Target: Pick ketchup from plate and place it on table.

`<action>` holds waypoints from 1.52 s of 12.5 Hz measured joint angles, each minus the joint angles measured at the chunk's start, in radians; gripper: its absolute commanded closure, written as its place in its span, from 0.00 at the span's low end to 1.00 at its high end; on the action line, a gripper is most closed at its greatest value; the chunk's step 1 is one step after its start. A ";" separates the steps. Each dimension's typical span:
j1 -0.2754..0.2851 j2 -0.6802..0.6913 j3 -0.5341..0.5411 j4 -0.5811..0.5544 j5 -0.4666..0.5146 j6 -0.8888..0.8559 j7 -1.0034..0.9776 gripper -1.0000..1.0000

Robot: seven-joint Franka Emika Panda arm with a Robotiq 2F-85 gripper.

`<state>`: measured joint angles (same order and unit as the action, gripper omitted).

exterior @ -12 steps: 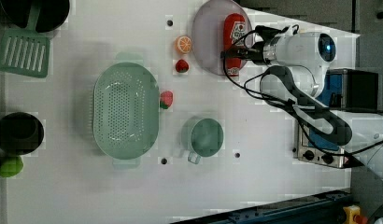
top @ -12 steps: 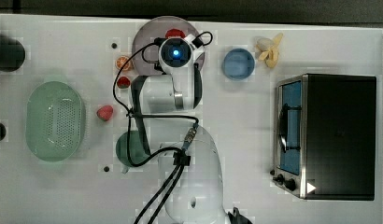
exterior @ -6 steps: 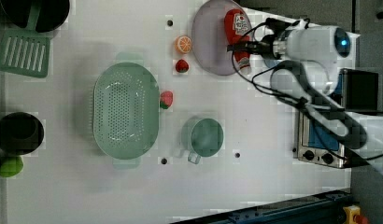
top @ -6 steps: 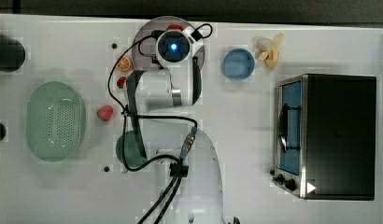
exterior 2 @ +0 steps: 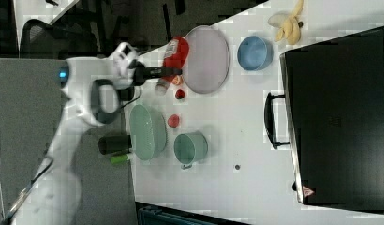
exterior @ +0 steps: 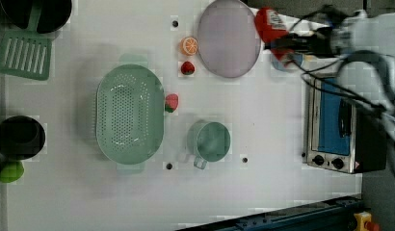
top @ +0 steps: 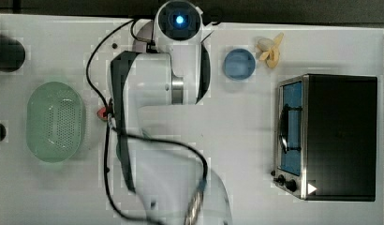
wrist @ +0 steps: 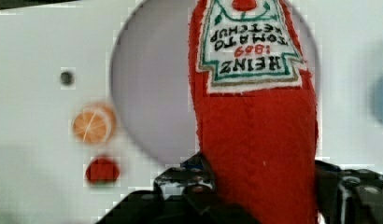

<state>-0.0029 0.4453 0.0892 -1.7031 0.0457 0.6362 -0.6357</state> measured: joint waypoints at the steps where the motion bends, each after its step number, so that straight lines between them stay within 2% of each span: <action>1: -0.006 -0.059 -0.002 -0.001 0.005 -0.089 0.000 0.40; 3: -0.012 -0.168 -0.023 0.000 0.005 -0.231 0.000 0.40; 6: -0.030 -0.334 -0.063 -0.066 0.005 -0.254 0.000 0.40; 9: -0.062 -0.472 -0.099 -0.229 0.006 -0.240 0.000 0.40; 11: -0.074 -0.517 -0.109 -0.367 0.004 -0.172 0.000 0.40; 15: -0.066 -0.484 -0.104 -0.625 0.003 0.065 0.000 0.40; 19: -0.055 -0.324 -0.098 -0.717 0.009 0.224 0.000 0.40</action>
<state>-0.0582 0.1210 -0.0092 -2.4199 0.0550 0.8599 -0.6357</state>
